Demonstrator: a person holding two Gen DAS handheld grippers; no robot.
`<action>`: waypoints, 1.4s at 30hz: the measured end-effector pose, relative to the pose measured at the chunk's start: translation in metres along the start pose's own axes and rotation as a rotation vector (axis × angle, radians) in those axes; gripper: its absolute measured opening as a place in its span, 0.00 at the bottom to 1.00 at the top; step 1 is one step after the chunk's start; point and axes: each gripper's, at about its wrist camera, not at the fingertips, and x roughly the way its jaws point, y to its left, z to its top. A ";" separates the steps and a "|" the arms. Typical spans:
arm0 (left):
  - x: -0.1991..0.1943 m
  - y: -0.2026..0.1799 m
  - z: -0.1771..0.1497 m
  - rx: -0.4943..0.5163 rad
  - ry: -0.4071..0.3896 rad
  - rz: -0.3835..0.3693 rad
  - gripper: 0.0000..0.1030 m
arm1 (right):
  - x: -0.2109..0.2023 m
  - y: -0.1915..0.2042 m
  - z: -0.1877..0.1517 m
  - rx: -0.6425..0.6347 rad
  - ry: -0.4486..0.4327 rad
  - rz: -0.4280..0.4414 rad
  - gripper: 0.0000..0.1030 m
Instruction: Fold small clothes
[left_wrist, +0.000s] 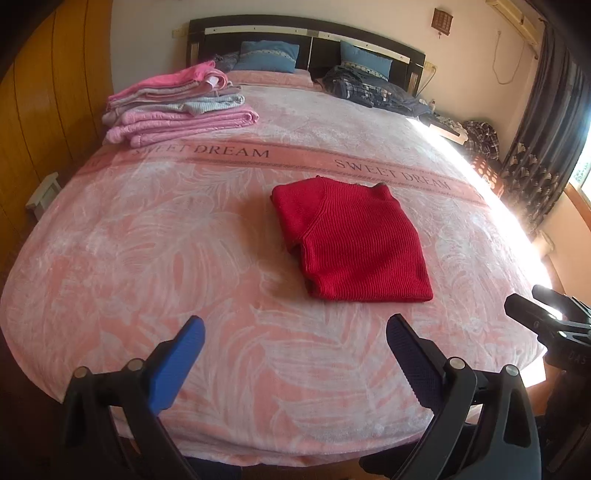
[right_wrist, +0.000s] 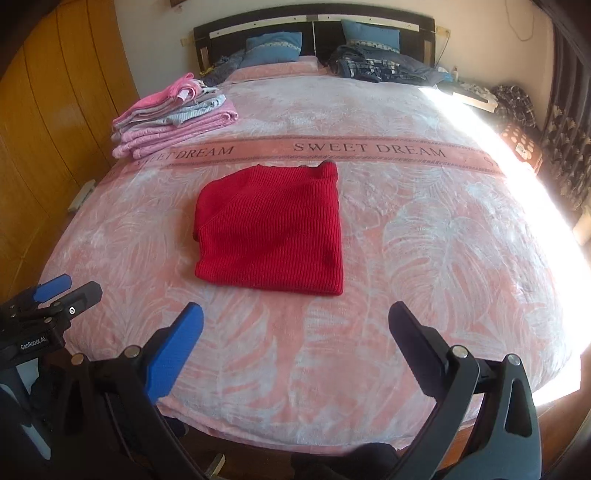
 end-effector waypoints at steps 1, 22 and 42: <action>0.001 0.001 -0.004 -0.007 0.005 0.010 0.96 | 0.003 0.001 -0.005 0.007 0.021 0.011 0.97; 0.017 -0.006 -0.028 0.037 0.070 0.190 0.96 | 0.039 0.006 -0.035 0.009 0.190 -0.029 0.97; 0.031 -0.005 -0.035 0.057 0.131 0.210 0.96 | 0.049 -0.002 -0.037 0.043 0.211 -0.067 0.97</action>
